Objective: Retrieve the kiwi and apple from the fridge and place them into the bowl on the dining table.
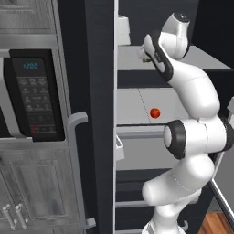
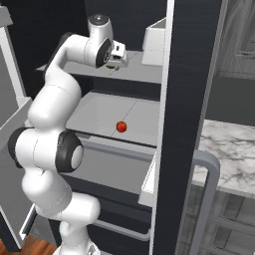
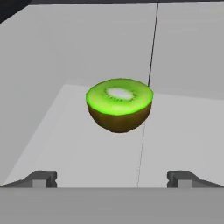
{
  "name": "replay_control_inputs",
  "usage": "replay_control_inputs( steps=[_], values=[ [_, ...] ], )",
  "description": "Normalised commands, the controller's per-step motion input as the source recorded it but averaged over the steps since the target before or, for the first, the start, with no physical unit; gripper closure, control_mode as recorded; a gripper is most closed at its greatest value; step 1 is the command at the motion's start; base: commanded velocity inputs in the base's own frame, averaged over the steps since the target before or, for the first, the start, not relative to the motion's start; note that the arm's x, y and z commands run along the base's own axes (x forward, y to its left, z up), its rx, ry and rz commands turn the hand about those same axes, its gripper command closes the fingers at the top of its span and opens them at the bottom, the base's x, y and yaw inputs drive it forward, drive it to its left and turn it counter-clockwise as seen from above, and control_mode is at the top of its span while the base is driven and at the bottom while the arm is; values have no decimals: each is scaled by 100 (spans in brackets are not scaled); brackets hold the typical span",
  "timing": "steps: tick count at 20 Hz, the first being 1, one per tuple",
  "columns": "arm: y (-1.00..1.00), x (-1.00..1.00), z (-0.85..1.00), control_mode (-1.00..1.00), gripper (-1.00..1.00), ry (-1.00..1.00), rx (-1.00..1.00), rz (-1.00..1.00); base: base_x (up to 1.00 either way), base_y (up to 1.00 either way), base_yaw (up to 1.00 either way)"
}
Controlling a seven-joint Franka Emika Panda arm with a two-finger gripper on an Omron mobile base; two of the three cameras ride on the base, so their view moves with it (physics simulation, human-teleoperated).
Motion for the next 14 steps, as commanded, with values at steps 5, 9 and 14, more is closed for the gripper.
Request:
replay_control_inputs(
  steps=[5, 9, 14],
  values=[
    [0, 32, -14, -100, -100, 0, 0, 0, 0, 0, 0],
    [0, 35, -2, -100, -100, 0, 0, 0, 0, 0, 0],
    [0, 35, 0, -100, -100, 0, 0, 0, 0, 0, 0]
  ],
)
